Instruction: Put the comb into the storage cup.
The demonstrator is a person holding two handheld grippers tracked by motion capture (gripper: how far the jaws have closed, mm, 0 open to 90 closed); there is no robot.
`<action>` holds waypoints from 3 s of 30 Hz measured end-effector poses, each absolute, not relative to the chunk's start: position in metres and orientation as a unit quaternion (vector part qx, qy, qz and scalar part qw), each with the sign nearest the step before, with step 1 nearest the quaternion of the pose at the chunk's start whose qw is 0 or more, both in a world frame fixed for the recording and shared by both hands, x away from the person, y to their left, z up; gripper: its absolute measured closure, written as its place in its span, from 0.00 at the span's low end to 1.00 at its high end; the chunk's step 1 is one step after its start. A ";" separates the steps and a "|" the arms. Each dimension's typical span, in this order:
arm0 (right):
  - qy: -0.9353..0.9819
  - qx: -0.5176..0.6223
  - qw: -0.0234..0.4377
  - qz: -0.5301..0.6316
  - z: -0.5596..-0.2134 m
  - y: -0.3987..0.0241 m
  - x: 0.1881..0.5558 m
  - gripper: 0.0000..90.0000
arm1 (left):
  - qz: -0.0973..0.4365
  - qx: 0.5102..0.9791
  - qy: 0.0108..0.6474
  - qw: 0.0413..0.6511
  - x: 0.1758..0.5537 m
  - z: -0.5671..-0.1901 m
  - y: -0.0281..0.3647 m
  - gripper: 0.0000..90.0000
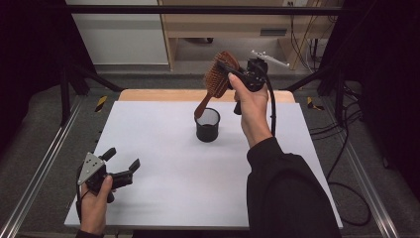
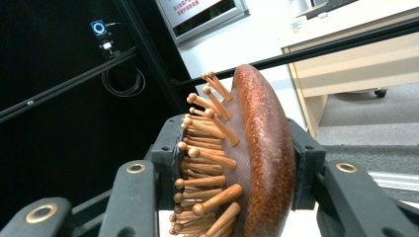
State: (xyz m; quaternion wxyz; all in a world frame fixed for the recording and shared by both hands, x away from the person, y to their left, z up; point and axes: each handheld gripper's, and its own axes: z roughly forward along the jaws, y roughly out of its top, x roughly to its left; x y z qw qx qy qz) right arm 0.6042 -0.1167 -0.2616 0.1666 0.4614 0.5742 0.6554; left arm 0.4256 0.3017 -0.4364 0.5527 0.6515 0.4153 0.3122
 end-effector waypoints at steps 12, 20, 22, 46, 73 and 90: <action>0.570 0.463 0.176 0.656 -0.259 -0.118 0.610 0.57 | 0.314 0.651 0.413 0.554 0.425 -0.436 0.302 0.03; 0.568 0.464 0.182 0.655 -0.257 -0.121 0.611 0.57 | 0.316 0.651 0.411 0.554 0.425 -0.436 0.302 0.03; 0.568 0.465 0.183 0.654 -0.256 -0.121 0.611 0.57 | 0.316 0.651 0.411 0.554 0.425 -0.436 0.302 0.03; 0.568 0.470 0.204 0.644 -0.256 -0.131 0.615 0.57 | 0.321 0.650 0.409 0.554 0.424 -0.436 0.302 0.03; 0.584 0.471 0.211 0.626 -0.263 -0.127 0.621 0.57 | 0.321 0.650 0.408 0.555 0.425 -0.436 0.302 0.03; 0.603 0.468 0.213 0.610 -0.271 -0.121 0.627 0.57 | 0.322 0.650 0.406 0.556 0.425 -0.436 0.302 0.03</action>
